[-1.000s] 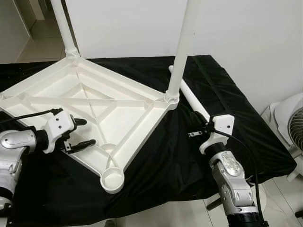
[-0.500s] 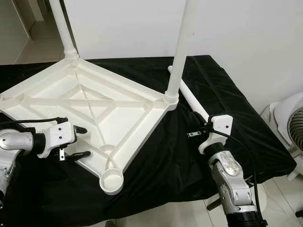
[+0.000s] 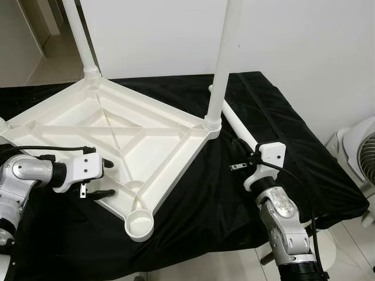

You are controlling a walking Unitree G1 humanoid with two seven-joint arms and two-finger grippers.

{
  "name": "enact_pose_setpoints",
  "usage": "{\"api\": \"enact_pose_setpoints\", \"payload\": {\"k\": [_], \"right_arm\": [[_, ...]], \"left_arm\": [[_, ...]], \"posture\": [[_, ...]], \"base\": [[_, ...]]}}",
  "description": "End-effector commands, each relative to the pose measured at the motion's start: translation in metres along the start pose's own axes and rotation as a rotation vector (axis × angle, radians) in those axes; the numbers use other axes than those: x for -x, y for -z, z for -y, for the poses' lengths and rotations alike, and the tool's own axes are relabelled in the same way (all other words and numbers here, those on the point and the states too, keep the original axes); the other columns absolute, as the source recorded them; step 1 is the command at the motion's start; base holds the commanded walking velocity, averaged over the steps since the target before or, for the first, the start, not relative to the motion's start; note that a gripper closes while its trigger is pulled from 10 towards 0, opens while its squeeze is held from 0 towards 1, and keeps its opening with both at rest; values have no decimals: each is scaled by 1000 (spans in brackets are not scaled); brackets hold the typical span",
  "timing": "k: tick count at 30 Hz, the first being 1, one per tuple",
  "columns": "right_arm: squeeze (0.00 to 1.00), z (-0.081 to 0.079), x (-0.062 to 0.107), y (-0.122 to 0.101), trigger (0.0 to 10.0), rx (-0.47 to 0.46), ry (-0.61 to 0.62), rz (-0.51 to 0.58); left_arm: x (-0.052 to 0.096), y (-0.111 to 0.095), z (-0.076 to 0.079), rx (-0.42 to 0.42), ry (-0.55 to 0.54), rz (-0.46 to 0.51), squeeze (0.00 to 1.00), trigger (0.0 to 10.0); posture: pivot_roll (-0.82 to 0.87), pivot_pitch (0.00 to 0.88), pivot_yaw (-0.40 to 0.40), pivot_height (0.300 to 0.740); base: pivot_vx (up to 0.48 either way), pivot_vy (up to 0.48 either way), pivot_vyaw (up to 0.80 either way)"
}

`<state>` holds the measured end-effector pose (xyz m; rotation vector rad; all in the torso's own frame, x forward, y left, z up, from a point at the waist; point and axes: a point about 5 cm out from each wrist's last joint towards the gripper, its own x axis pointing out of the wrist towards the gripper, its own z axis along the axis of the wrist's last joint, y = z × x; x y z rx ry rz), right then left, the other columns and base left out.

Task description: Building children table

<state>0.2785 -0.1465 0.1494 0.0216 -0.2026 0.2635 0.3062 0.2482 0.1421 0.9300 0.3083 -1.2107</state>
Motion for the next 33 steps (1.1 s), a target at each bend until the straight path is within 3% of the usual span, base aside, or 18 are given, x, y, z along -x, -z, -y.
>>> {"api": "enact_pose_setpoints", "payload": {"k": [1, 6, 21, 22, 23, 24, 33], "right_arm": [[0, -2, 1, 1, 10000, 6, -3, 2], [0, -6, 4, -1, 10000, -2, 11, 11], [0, -9, 7, 1, 10000, -13, 21, 8], [0, -9, 7, 1, 10000, -16, 21, 7], [0, -9, 7, 1, 10000, -16, 21, 7], [0, -10, 7, 1, 10000, -17, 22, 6], [0, -10, 5, 1, 10000, -20, 25, 7]], "left_arm": [[-10, 6, 13, 22, 98, -25, 0, 10000], [-26, 9, 8, 140, 86, -47, 0, 10000], [-31, 8, 3, 195, 85, -33, 0, 10000], [-30, 10, 2, 194, 76, -41, 0, 1490], [-30, 10, 2, 194, 76, -41, 0, 1490], [-28, 11, 2, 197, 74, -40, 0, 0], [-24, 12, 0, 217, 59, -31, 0, 0]], "posture": [[71, 2, 33, 740], [49, 14, 56, 740], [56, 35, 68, 740], [59, 43, 69, 740], [59, 43, 69, 740], [63, 52, 72, 740], [71, 59, 70, 740]], "base": [[0, 0, 0], [0, 0, 0], [0, 0, 0], [0, 0, 0], [0, 0, 0], [0, 0, 0], [0, 0, 0]]}}
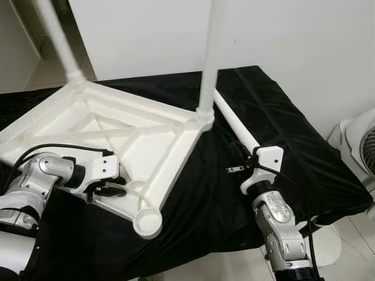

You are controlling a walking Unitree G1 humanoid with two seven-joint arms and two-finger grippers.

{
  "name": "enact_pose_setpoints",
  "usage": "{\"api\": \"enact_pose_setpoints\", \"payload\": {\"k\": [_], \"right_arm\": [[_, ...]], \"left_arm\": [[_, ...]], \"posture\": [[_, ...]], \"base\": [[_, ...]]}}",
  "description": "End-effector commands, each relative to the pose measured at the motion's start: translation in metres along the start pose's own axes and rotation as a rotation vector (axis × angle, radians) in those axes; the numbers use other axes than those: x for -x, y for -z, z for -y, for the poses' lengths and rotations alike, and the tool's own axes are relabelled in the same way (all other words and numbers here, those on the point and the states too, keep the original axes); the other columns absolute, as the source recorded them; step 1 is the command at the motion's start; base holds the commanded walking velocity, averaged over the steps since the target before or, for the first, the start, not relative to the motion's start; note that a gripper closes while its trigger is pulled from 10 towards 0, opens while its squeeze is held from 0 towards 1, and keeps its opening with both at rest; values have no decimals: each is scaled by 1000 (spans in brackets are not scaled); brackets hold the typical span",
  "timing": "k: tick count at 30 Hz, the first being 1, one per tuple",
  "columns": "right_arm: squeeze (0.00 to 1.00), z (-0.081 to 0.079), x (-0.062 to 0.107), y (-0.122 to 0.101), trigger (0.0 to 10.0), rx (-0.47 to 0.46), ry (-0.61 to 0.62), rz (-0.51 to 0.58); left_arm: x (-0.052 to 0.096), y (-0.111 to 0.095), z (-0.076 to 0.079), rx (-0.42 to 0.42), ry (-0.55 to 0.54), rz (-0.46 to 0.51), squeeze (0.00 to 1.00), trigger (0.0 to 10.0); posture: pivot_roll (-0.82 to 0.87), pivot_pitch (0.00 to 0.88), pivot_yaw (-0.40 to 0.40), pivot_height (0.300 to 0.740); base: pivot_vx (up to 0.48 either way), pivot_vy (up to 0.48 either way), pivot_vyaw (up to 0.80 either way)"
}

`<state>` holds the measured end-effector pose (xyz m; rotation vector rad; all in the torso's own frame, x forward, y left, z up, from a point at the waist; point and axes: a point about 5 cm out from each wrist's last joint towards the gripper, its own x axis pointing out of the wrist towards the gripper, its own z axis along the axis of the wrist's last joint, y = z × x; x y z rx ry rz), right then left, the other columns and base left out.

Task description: Building children table

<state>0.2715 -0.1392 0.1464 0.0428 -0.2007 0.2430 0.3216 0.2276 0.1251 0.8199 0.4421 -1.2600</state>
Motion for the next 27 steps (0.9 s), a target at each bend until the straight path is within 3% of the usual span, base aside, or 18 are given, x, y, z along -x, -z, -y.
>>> {"api": "enact_pose_setpoints", "payload": {"k": [1, 17, 26, 27], "right_arm": [[0, -1, 0, -1, 10000, -1, 2, 6], [0, -3, -3, -2, 10000, -5, -5, 10], [0, -4, -4, -3, 10000, -4, -8, 10], [0, -4, -5, -3, 10000, -3, -9, 10]], "left_arm": [[5, 14, 4, 89, -40, -11, 0, 0], [-7, 9, 9, 140, -43, 71, 0, 0], [-19, -5, 16, 104, -1, 152, 0, 0], [-25, -16, 18, 78, 12, 204, 0, 0]], "posture": [[71, 59, 70, 740], [76, 65, 61, 740], [80, 68, 58, 740], [82, 69, 57, 740]], "base": [[0, 0, 0], [0, 0, 0], [0, 0, 0], [0, 0, 0]]}}
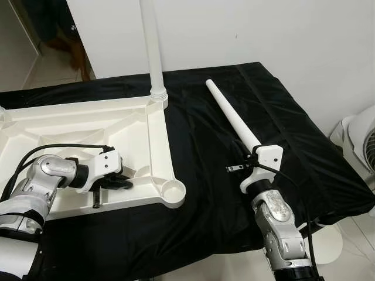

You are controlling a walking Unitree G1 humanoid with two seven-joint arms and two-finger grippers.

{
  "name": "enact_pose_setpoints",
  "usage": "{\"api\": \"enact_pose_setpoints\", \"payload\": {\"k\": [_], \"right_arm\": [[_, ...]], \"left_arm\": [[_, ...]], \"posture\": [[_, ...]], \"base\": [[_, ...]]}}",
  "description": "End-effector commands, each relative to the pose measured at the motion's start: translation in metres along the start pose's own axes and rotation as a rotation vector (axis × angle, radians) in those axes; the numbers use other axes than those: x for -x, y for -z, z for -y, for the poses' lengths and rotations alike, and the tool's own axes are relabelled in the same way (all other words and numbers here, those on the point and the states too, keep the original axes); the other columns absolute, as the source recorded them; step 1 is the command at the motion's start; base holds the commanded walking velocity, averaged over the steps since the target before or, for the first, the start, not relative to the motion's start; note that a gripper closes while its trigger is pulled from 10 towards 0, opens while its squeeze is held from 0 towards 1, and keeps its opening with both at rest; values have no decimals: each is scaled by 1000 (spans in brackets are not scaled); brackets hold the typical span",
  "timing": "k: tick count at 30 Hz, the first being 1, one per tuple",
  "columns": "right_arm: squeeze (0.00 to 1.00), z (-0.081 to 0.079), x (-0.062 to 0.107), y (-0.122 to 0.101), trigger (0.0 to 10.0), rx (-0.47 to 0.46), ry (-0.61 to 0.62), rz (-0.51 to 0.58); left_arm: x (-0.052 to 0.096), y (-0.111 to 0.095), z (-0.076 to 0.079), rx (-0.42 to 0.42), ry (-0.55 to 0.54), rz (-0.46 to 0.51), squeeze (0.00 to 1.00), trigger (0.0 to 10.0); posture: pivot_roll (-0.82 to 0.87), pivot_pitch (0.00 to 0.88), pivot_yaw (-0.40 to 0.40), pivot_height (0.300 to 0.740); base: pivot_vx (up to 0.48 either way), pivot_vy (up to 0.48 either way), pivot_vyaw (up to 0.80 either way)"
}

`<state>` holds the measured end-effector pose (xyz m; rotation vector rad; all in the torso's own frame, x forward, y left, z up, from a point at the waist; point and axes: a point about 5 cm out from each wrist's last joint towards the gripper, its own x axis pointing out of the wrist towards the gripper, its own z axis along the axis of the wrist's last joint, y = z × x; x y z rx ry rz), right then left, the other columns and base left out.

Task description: Building children table

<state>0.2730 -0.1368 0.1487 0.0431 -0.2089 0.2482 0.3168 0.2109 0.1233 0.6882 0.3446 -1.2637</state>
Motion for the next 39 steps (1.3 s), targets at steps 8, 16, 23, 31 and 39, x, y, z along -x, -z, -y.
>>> {"api": "enact_pose_setpoints", "payload": {"k": [8, 16, 23, 31, 39], "right_arm": [[0, -4, -5, -1, 10000, -4, -7, 5], [0, -6, -7, -1, 10000, -9, -9, 8], [0, -7, -9, -1, 10000, -9, -4, 12], [1000, -8, -18, -3, 10000, -85, -1, 14], [1000, 8, -36, -12, 10000, -61, 75, 21]], "left_arm": [[-26, -21, 17, -5, 66, 148, 0, 0], [-40, -47, 21, -35, 73, 250, 0, 0], [-45, -58, 26, -38, 48, 285, 0, 10000], [-35, -68, 20, 29, -75, 362, 0, 10000], [-27, -83, 17, 115, -187, 453, 0, 10000]], "posture": [[85, 72, 57, 740], [85, 71, 60, 740], [86, 64, 53, 740], [99, 53, 29, 740], [105, 36, 9, 740]], "base": [[0, 0, 0], [0, 0, 0], [0, 0, 0], [0, 0, 0], [0, 0, 0]]}}
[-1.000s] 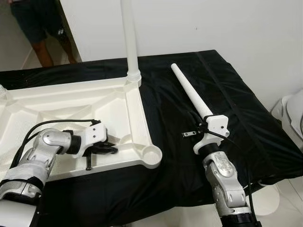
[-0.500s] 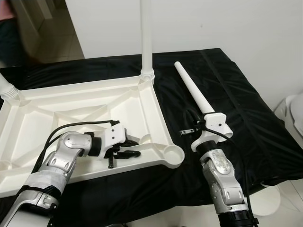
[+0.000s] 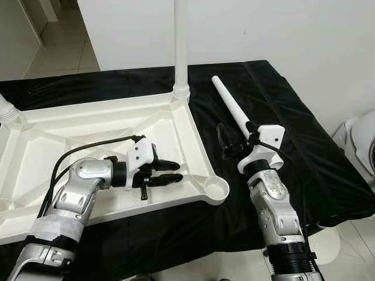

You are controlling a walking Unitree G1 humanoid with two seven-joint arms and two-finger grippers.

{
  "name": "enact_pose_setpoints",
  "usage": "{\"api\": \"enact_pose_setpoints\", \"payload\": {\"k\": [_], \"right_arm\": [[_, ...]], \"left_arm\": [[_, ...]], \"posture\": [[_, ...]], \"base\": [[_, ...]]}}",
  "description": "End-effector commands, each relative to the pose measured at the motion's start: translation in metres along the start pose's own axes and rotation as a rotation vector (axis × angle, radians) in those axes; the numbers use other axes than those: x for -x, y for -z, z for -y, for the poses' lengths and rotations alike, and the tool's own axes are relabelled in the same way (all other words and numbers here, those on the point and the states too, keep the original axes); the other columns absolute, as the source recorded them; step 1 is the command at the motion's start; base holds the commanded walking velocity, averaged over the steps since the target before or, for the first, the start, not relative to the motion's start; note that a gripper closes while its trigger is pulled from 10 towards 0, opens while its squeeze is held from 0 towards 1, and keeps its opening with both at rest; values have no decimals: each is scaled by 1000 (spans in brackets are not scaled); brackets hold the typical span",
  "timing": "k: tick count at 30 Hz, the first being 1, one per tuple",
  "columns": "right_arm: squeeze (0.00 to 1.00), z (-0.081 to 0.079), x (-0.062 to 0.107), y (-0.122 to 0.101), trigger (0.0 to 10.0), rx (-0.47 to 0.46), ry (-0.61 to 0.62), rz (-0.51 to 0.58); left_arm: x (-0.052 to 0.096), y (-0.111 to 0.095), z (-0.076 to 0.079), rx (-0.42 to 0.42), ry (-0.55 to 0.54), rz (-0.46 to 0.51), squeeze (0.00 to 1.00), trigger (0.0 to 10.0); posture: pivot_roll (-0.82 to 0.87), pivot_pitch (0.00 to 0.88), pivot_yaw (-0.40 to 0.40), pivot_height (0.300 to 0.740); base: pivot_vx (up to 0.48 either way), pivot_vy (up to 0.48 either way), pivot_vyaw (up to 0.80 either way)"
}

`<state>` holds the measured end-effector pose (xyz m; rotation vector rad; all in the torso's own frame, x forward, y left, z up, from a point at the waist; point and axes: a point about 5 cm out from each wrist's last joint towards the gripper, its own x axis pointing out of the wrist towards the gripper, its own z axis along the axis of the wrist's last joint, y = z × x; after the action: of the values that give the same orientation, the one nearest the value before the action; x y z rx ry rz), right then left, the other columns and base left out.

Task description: Building children table

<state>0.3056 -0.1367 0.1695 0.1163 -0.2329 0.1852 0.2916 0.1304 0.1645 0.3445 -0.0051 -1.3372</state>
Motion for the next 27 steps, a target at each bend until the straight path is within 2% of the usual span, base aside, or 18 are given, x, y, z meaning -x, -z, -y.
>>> {"api": "enact_pose_setpoints", "payload": {"k": [1, 2, 6, 7, 11, 12, 16, 17, 22, 23, 27], "right_arm": [[1000, 1, 0, 2, 10000, 1, 6, -12], [1000, 7, -5, 0, 10000, 28, 32, -17], [1000, 7, -5, 0, 10000, 28, 32, -17], [1000, 23, -13, 0, 10000, 74, 110, -57], [1000, 23, -13, 0, 10000, 74, 110, -57], [0, 44, -22, 0, 10000, 126, 213, -119], [0, 44, -22, 0, 10000, 126, 213, -119], [0, 62, -28, -1, 10000, 159, 319, -175], [0, 62, -28, -1, 10000, 159, 319, -175], [0, 78, -32, -2, 10000, 159, 454, -228], [0, 78, -32, -2, 10000, 159, 454, -228]], "left_arm": [[3, 2, -7, 25, -167, 4, 0, 10000], [1, -4, -7, 46, -185, 36, 0, 10000], [1, -4, -7, 46, -185, 36, 0, 10000], [-2, -12, -9, 91, -237, 79, 0, 10000], [-2, -12, -9, 91, -237, 79, 0, 10000], [-9, -15, -14, 150, -320, 80, 0, 10000], [-9, -15, -14, 150, -320, 80, 0, 10000], [-15, -16, -20, 203, -407, 53, 0, 10000], [-15, -16, -20, 203, -407, 53, 0, 10000], [-21, -21, -24, 228, -478, 38, 0, 10000], [-21, -21, -24, 228, -478, 38, 0, 10000]], "posture": [[105, 36, 9, 740], [106, 32, 5, 740], [106, 32, 5, 740], [108, 18, -6, 740], [108, 18, -6, 740], [109, 24, -25, 740], [109, 24, -25, 740], [113, 37, -32, 740], [113, 37, -32, 740], [109, 46, -29, 740], [109, 46, -29, 740]], "base": [[0, 0, 0], [0, 0, 0], [0, 0, 0], [0, 0, 0], [0, 0, 0], [0, 0, 0], [0, 0, 0], [0, 0, 0], [0, 0, 0], [0, 0, 0], [0, 0, 0]]}}
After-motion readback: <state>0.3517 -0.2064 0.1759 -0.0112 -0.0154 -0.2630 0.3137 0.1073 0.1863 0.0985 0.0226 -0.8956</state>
